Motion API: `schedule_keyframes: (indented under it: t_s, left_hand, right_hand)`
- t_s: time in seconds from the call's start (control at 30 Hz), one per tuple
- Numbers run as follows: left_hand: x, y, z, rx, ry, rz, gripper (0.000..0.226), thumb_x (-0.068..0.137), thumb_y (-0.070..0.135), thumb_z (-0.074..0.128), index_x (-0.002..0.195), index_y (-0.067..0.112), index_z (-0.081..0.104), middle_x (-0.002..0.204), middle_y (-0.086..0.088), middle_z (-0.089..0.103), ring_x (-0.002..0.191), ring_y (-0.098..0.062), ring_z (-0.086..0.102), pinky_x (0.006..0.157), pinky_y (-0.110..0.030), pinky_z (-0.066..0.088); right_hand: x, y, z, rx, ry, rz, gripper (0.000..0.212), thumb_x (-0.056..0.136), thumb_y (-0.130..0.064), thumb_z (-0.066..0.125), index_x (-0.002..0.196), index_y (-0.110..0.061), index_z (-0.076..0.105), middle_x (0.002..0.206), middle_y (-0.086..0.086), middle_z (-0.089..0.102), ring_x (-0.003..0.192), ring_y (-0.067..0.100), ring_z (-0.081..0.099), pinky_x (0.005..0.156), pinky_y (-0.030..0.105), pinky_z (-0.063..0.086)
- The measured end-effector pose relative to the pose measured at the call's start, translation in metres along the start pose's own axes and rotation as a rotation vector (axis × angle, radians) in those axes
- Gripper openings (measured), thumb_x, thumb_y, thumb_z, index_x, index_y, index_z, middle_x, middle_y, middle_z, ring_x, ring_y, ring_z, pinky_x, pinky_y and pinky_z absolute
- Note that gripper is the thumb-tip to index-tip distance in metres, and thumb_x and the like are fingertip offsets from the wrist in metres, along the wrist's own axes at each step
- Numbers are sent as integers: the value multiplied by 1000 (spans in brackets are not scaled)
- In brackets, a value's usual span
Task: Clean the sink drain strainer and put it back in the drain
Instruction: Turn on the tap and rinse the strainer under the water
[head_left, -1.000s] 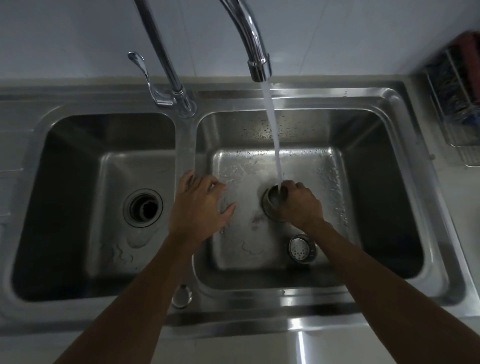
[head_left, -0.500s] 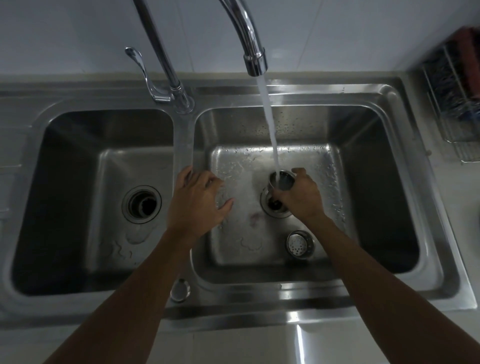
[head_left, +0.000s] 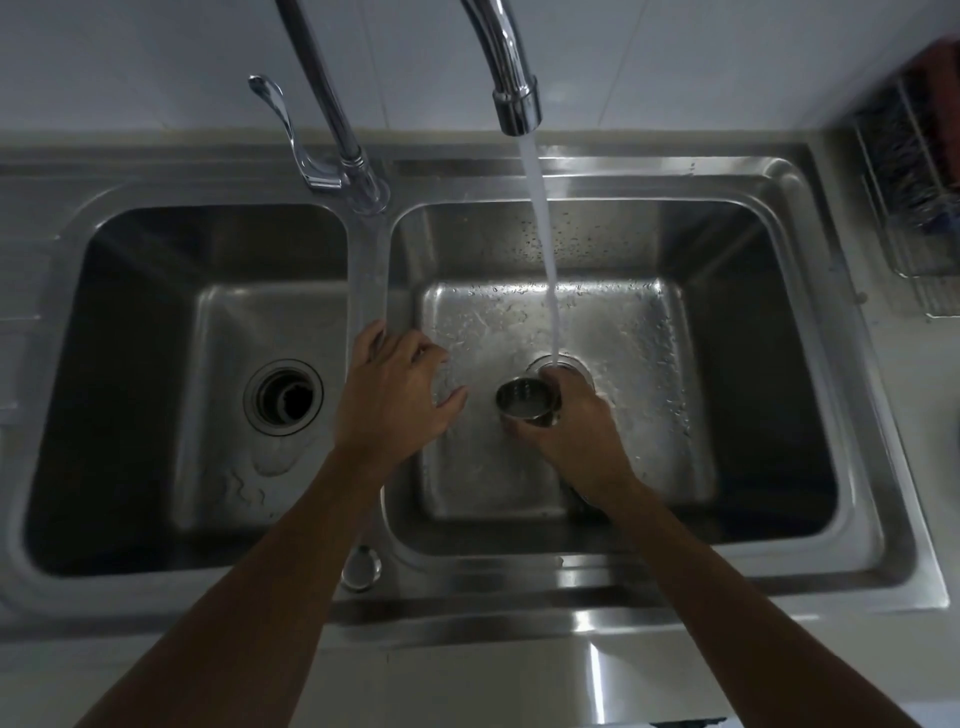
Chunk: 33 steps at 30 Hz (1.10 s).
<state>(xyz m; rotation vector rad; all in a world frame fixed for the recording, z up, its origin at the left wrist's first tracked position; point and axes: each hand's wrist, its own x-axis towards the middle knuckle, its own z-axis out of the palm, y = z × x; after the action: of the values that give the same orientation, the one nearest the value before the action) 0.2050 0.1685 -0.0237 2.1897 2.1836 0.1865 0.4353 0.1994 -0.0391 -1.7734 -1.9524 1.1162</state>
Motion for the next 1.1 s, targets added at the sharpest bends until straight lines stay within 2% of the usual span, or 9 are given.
schedule_keyframes:
  t_s: [0.1, 0.2, 0.27, 0.4, 0.5, 0.6, 0.67, 0.77, 1.1]
  left_hand:
    - [0, 0, 0, -2, -2, -4, 54, 89, 65, 56, 116, 21, 72, 112, 2, 69, 105, -18, 66, 120, -46, 26]
    - [0, 0, 0, -5, -6, -5, 55, 90, 66, 55, 117, 21, 71, 113, 2, 69, 107, -18, 66, 120, -46, 26]
    - [0, -1, 1, -8, -1, 0, 56, 90, 67, 54, 117, 21, 71, 113, 2, 69, 106, -18, 66, 120, -47, 27]
    - [-1, -2, 3, -2, 21, 3, 54, 89, 65, 56, 116, 21, 72, 112, 3, 68, 106, -17, 66, 120, -45, 27]
    - [-1, -1, 5, 0, 33, -2, 53, 89, 64, 57, 115, 21, 73, 110, 3, 68, 105, -17, 66, 121, -45, 26]
    - [-1, 0, 6, -2, 48, -4, 52, 88, 63, 58, 113, 21, 74, 109, 4, 68, 104, -17, 67, 121, -45, 27]
    - [-1, -1, 6, -5, 50, -2, 52, 88, 64, 58, 113, 21, 73, 109, 4, 68, 104, -17, 67, 121, -45, 27]
    - [-1, -1, 6, -3, 46, -1, 52, 89, 64, 57, 114, 21, 73, 110, 4, 68, 105, -16, 66, 121, -45, 26]
    - [-1, -2, 8, 10, 50, 2, 53, 90, 65, 54, 114, 22, 73, 110, 5, 67, 103, -16, 66, 120, -45, 27]
  right_hand:
    - [-6, 5, 22, 209, -255, 272, 69, 72, -38, 93, 129, -15, 62, 116, -4, 71, 97, 12, 68, 78, 23, 56]
    - [-2, 10, 33, 542, -508, 635, 50, 71, -39, 93, 105, -9, 72, 91, 6, 76, 75, 18, 74, 65, 32, 62]
    - [5, 16, 34, 631, -564, 770, 49, 73, -39, 92, 103, -6, 73, 83, 10, 76, 74, 24, 75, 68, 37, 62]
    - [11, 28, 28, 691, -509, 867, 44, 77, -39, 88, 107, -12, 70, 99, 16, 74, 85, 30, 75, 65, 36, 63]
    - [16, 34, 20, 639, -358, 790, 50, 75, -40, 89, 111, -9, 72, 102, 13, 74, 87, 25, 72, 70, 34, 61]
    - [20, 36, 10, 240, -77, 498, 69, 74, -42, 90, 129, -10, 63, 118, 9, 70, 106, 25, 68, 80, 29, 52]
    - [23, 35, 5, 93, 55, 304, 75, 76, -39, 90, 136, -10, 56, 126, 7, 68, 114, 25, 65, 88, 28, 50]
    - [31, 34, 0, 74, 111, 224, 76, 75, -32, 91, 137, -9, 55, 127, 6, 67, 115, 23, 65, 94, 31, 53]
    - [40, 25, -2, 101, 239, 82, 70, 74, -25, 90, 134, -12, 56, 121, 2, 68, 108, 15, 64, 87, 22, 50]
